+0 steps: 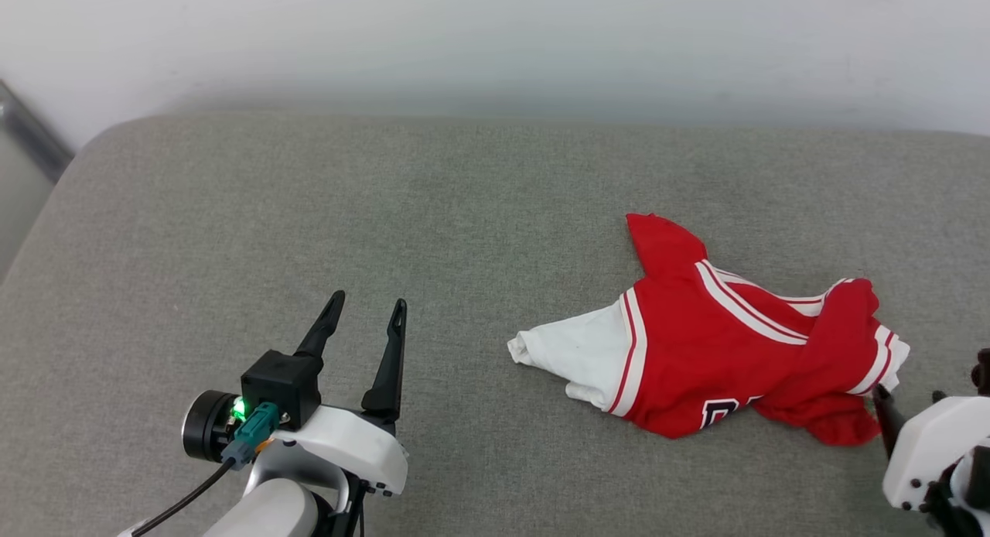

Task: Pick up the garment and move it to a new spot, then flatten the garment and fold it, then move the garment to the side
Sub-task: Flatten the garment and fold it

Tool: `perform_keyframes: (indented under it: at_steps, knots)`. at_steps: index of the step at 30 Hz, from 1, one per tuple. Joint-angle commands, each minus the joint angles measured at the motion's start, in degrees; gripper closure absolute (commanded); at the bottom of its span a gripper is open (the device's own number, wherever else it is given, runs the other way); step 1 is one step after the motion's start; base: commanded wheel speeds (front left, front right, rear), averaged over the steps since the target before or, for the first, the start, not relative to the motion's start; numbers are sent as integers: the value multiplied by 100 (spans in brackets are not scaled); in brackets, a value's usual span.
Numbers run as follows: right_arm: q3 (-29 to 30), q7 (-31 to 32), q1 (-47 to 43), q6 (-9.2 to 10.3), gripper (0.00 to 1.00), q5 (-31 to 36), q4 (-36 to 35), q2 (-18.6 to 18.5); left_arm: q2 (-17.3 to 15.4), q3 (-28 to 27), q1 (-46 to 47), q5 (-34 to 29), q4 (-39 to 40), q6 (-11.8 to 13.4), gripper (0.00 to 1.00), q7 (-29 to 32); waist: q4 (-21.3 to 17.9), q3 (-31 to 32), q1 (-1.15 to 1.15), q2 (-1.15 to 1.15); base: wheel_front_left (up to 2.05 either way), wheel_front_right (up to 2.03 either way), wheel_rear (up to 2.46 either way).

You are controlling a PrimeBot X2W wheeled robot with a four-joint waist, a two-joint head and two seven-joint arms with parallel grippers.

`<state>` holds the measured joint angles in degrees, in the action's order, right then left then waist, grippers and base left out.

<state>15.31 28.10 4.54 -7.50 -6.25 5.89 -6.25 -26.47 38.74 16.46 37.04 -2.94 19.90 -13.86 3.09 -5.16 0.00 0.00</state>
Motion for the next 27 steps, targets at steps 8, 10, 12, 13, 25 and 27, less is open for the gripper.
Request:
perform_keyframes:
  at_steps: [8,10,12,13,25,27]
  knots:
    - [62,289,669,2,0,-417,871,-332,5,-56,157,-31,-4,-30,0,-44,117,-364,0,0,0,0,0]
    - [-36,340,785,2,16,-484,1040,-399,18,-62,178,-43,-14,-50,0,-52,129,-425,0,0,0,0,0]
    - [-116,300,893,2,100,-591,1148,-430,26,-71,203,-46,-28,-60,0,-62,131,-469,0,0,0,0,0]
    - [-149,274,919,2,100,-609,1177,-454,28,-80,216,-48,-39,-57,0,-58,128,-483,0,0,0,0,0]
    - [-89,201,882,3,100,-199,162,-933,61,-138,182,-58,-82,-80,0,-98,-9,-461,0,0,0,0,0]
    - [-24,251,817,3,100,-95,-5,-945,66,-139,184,-58,-82,-87,0,-100,-17,-460,0,0,0,0,0]
